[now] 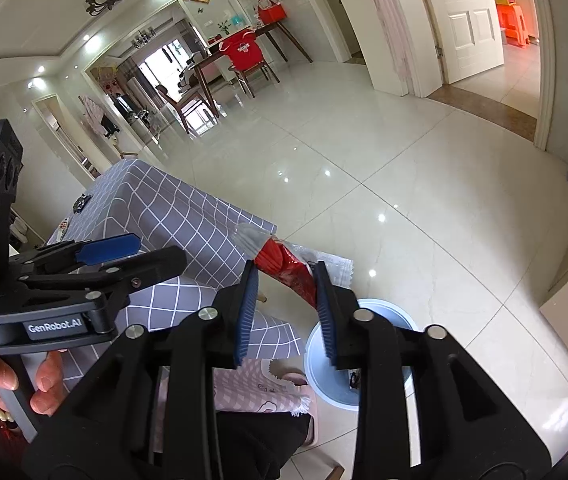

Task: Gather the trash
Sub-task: 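Carry tag and wrapper over the blue bin and open both tools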

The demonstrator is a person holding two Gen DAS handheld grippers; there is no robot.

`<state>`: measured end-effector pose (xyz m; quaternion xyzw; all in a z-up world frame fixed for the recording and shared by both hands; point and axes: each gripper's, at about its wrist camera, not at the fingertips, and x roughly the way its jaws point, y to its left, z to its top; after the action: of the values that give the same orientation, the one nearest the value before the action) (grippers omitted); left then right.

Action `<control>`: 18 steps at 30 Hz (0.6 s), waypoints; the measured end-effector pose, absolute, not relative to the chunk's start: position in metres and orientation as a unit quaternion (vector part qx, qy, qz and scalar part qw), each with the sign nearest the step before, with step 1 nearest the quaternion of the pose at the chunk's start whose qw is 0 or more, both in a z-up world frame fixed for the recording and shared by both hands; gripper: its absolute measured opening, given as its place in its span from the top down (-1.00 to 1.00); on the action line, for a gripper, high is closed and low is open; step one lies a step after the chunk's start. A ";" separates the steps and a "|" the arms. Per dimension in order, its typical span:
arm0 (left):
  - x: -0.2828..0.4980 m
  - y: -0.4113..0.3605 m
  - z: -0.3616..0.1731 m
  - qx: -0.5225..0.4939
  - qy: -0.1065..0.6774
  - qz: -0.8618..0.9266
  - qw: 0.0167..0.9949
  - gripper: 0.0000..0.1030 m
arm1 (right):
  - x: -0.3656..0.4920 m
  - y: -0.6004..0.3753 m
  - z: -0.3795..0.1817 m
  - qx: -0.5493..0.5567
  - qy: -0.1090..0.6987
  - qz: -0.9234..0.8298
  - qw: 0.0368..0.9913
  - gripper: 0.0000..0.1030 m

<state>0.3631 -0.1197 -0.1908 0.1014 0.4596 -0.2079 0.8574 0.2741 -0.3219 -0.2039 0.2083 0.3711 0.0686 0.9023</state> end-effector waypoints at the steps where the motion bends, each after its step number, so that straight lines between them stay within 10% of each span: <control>1: 0.363 -0.118 -0.190 0.100 0.459 -0.207 0.858 -0.46 | 0.275 -0.322 -0.204 0.207 0.372 0.065 0.903 0.23; 3: 0.363 -0.116 -0.189 0.098 0.458 -0.206 0.859 -0.46 | 0.277 -0.321 -0.204 0.207 0.373 0.053 0.903 -0.13; 18: 0.364 -0.094 -0.181 0.094 0.448 -0.198 0.867 -0.46 | 0.285 -0.305 -0.197 0.190 0.377 0.055 0.905 -0.13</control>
<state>0.3639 -0.0940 -0.1808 0.0938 0.4477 -0.1984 0.8668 0.2851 -0.3048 -0.1973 0.1902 0.3766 0.0549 0.9050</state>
